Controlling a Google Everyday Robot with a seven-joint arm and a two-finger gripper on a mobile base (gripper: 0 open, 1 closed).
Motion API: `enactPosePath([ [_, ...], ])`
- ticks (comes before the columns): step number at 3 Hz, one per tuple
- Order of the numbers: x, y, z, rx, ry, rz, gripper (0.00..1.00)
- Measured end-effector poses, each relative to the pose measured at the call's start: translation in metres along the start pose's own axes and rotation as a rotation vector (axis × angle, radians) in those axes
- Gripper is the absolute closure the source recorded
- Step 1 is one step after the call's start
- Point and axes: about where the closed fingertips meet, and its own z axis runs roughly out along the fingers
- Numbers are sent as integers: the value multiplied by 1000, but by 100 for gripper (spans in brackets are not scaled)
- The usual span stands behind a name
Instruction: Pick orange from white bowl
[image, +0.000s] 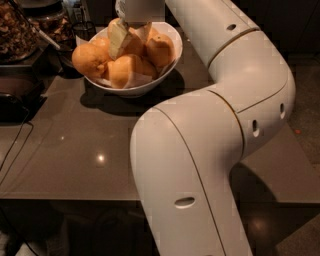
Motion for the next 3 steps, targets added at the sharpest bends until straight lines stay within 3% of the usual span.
enactPosePath([
  [1, 3, 0, 3, 1, 4, 1, 32],
  [3, 2, 0, 1, 1, 2, -2, 74],
])
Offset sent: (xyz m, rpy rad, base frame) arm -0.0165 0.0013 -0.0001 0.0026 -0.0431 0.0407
